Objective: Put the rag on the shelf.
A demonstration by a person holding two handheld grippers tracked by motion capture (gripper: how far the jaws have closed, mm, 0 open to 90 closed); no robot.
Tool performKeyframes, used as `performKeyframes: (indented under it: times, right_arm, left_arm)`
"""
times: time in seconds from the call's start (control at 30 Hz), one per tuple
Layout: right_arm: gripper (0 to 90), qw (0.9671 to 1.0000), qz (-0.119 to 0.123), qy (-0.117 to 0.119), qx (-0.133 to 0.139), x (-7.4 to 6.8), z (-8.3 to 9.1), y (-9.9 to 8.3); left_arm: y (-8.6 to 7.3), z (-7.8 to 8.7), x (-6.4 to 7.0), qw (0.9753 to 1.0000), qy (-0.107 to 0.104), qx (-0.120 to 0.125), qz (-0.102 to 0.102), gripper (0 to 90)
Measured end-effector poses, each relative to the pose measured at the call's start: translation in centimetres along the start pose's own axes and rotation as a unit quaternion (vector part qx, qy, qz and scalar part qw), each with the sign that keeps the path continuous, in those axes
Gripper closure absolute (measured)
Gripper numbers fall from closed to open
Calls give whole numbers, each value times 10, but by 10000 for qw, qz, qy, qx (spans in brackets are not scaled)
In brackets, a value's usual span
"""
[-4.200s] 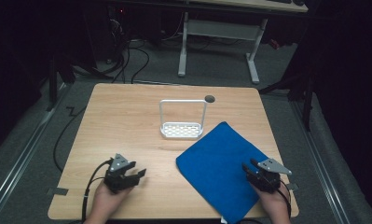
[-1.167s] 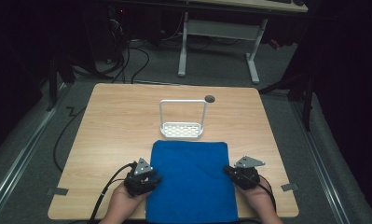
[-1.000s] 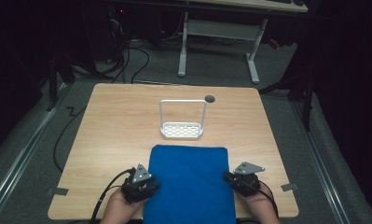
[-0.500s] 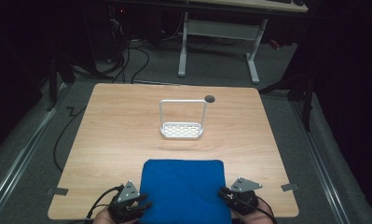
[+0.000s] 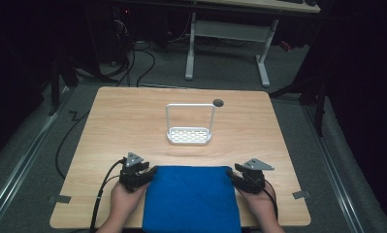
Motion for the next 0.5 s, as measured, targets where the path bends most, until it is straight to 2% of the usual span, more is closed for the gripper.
performKeyframes:
  times: [0.07, 0.13, 0.17, 0.23, 0.3, 0.33, 0.37, 0.4, 0.47, 0.5]
  right_arm:
    - [561, 9999, 9, -76, -96, -3, -8, 0]
    - [584, 9994, 73, -226, -238, -5, -14, 1]
    - [615, 9993, 55, -261, -266, -6, -16, 2]
    - [679, 9989, -87, -384, -273, -7, -18, 3]
    - [783, 9986, -144, -430, -267, -8, -18, 3]
    - [841, 9986, -157, -429, -279, -10, -18, 3]
    - [841, 9986, -157, -429, -279, -10, -18, 3]
    - [877, 9984, -25, -475, -293, -13, -18, 3]
    - [881, 9984, 7, -491, -263, -14, -18, 4]
    - [881, 9984, 7, -491, -263, -14, -18, 4]
  left_arm:
    - [1, -1, 0, 9998, 165, 35, -107, 625]
    - [1, -1, -1, 9998, 194, 23, -67, 658]
    - [1, -2, -1, 9998, 206, 28, 22, 689]
    - [1, -4, 3, 9997, 223, 17, 63, 781]
    - [1, -5, 6, 9996, 255, 0, 104, 850]
    - [1, -5, 6, 9996, 255, 0, 104, 867]
    - [1, -5, 8, 9995, 267, 1, 145, 867]
    - [1, -6, 10, 9995, 300, 14, 120, 880]
    - [3, -2, 10, 9991, 346, 215, 91, 883]
    - [3, -2, 10, 9991, 346, 215, 91, 884]
Point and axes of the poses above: each handheld gripper's, and its own axes: z roughly backward along the jaws, y roughly out of its top, x roughly to its right, the point moved 9 cm from there along -z, roughly forward along the jaws, and after that the axes turned 2 degrees about z, right-handed, at the moved point
